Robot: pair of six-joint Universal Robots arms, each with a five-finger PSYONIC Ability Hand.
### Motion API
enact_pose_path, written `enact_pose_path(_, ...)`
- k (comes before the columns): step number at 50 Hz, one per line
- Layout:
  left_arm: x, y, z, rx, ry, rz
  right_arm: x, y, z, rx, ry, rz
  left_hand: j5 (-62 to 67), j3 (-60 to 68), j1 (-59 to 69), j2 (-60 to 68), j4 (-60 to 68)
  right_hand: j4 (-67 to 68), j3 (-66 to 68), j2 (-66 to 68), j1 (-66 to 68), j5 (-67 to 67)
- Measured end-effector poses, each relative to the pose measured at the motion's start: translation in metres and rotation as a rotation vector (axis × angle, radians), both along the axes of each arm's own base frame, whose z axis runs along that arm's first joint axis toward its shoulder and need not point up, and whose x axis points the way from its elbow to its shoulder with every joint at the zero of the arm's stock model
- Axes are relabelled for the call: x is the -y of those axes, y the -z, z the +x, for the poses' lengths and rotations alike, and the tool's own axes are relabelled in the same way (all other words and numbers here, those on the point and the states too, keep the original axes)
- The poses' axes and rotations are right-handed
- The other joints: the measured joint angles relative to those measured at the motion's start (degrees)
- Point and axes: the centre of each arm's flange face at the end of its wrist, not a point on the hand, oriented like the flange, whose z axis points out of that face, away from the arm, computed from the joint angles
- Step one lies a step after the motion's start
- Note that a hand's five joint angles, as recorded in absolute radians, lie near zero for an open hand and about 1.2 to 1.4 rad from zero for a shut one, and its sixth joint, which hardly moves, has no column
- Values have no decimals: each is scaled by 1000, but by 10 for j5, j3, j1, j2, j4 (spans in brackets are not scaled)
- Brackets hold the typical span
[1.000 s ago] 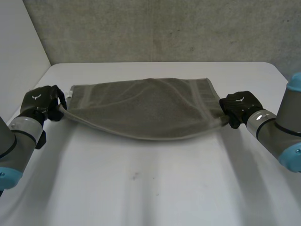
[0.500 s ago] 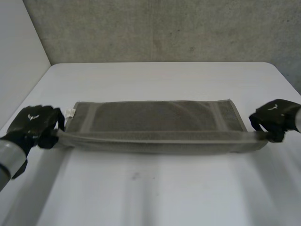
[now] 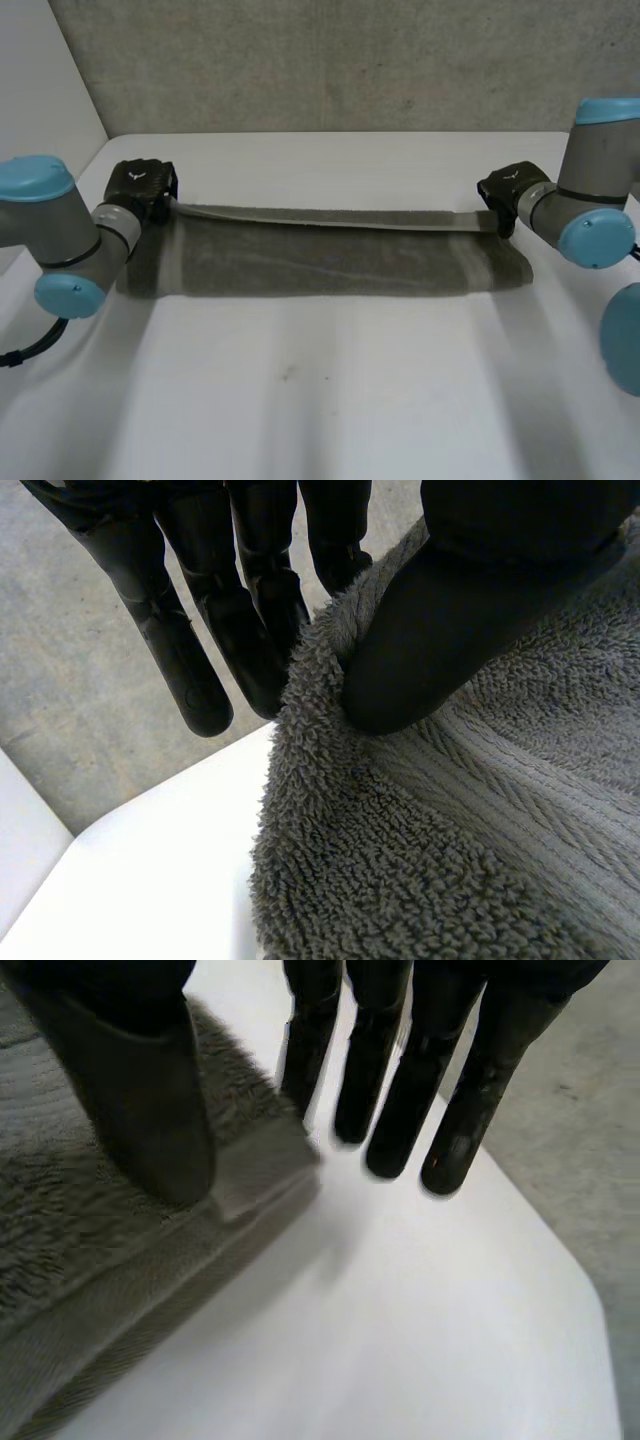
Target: Fold the towel.
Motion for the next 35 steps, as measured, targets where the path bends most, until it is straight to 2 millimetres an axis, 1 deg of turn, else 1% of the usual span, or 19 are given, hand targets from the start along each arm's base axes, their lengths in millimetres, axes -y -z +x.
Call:
enact_pose_path(1,1,1,-1,-1,2,-3,2,1,0,-3,8,-12,-42,-39,-31,-40,-39,-73,-73,-74,-73,-78)
enact_pose_path(2,3,2,-2,-1,5,-5,4,2,1,-6,19,-30,-124,-115,-113,-117,-116,-168,-158,-169,-166,-179)
enact_pose_path(3,4,4,-3,-2,9,-8,6,3,3,-9,29,-50,-230,-230,-231,-235,-234,-233,-223,-225,-222,-243)
enact_pose_path(4,5,5,-4,-2,10,-9,7,3,4,-10,35,-59,-309,-288,-291,-295,-293,-257,-247,-242,-239,-263)
enact_pose_path(5,5,6,-5,-2,14,-9,8,3,6,-11,43,-79,-419,-388,-406,-411,-393,-267,-263,-254,-255,-271)
enact_pose_path(7,5,9,-7,-3,19,-8,9,3,9,-11,53,-100,-500,-503,-496,-502,-501,-267,-266,-254,-262,-271)
enact_pose_path(10,2,11,-9,-3,24,1,7,-2,13,0,62,-122,-524,-533,-524,-534,-533,-267,-266,-254,-266,-271)
enact_pose_path(15,-8,9,-8,-1,25,18,1,-21,12,50,80,-122,-529,-545,-534,-544,-543,-267,-266,-254,-268,-271)
enact_pose_path(18,-23,-1,-4,1,20,29,-11,-38,4,101,98,-78,-530,-545,-535,-546,-546,-267,-266,-254,-268,-271)
enact_pose_path(19,-25,-2,-3,1,19,30,-14,-40,2,106,100,-68,-530,-545,-536,-546,-546,-267,-266,-254,-268,-271)
enact_pose_path(23,-48,-17,5,3,13,42,-36,-50,-15,133,96,7,-531,-545,-536,-546,-546,-267,-265,-254,-266,-271)
enact_pose_path(24,-51,-18,5,3,13,42,-39,-50,-17,136,93,17,-531,-545,-536,-546,-546,-267,-263,-252,-263,-268)
enact_pose_path(26,-64,-23,8,3,12,44,-51,-47,-24,143,74,54,-531,-546,-536,-546,-546,-259,-248,-238,-241,-243)
enact_pose_path(27,-68,-24,9,2,12,44,-54,-45,-25,144,69,62,-531,-546,-536,-546,-546,-256,-242,-234,-236,-235)
enact_pose_path(30,-85,-28,12,1,14,37,-69,-30,-32,145,39,97,-531,-546,-536,-546,-546,-247,-232,-230,-226,-222)
enact_pose_path(33,-95,-29,14,-1,16,26,-76,-14,-35,137,22,112,-531,-546,-536,-547,-546,-238,-226,-224,-218,-215)
enact_pose_path(35,-99,-28,14,-2,17,17,-78,-5,-36,130,16,116,-531,-546,-536,-547,-546,-223,-210,-208,-203,-200)
